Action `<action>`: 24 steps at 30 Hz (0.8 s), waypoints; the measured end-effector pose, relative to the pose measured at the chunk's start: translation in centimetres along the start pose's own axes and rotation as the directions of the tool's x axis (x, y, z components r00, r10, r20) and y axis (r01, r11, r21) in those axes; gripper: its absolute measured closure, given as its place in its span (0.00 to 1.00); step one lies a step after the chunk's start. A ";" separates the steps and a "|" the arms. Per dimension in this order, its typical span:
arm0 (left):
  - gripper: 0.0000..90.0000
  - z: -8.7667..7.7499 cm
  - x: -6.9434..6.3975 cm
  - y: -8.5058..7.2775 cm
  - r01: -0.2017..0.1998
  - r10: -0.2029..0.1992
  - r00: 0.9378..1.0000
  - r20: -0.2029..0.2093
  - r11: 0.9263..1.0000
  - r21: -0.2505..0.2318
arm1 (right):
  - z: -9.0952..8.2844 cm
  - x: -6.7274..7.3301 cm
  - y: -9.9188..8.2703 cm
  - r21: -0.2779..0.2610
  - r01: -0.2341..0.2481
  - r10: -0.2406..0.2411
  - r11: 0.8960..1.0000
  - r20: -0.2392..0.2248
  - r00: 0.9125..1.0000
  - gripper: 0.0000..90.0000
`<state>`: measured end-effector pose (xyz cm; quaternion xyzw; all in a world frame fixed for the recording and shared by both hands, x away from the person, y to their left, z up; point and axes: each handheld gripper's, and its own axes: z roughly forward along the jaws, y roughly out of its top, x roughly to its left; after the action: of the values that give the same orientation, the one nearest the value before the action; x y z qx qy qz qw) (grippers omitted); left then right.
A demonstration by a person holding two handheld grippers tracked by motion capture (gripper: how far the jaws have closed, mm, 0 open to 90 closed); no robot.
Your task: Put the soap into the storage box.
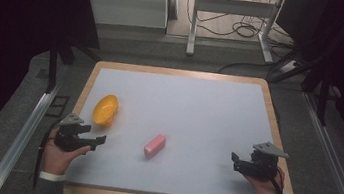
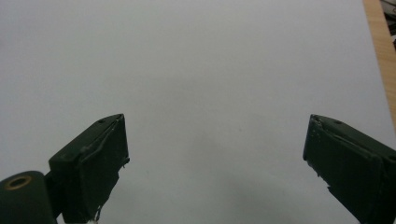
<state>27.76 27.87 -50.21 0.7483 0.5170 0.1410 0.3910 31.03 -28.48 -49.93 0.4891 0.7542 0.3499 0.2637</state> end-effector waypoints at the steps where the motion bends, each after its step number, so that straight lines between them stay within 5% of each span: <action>1: 0.24 0.1 0.0 0.0 0.001 -0.001 1.000 0.002 1.000 0.002 | 0.0 -0.1 -0.1 0.003 -0.007 0.007 1.000 -0.003 1.000 0.07; 24: 0.23 0.1 -0.3 0.5 -0.012 0.012 1.000 -0.008 1.000 0.008 | -0.4 -0.9 -0.4 -0.035 -0.016 0.016 0.999 -0.015 1.000 0.11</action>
<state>28.02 27.49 -49.87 0.7523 0.5146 0.1446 0.3851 30.83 -29.50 -49.97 0.4877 0.7459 0.3690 0.2639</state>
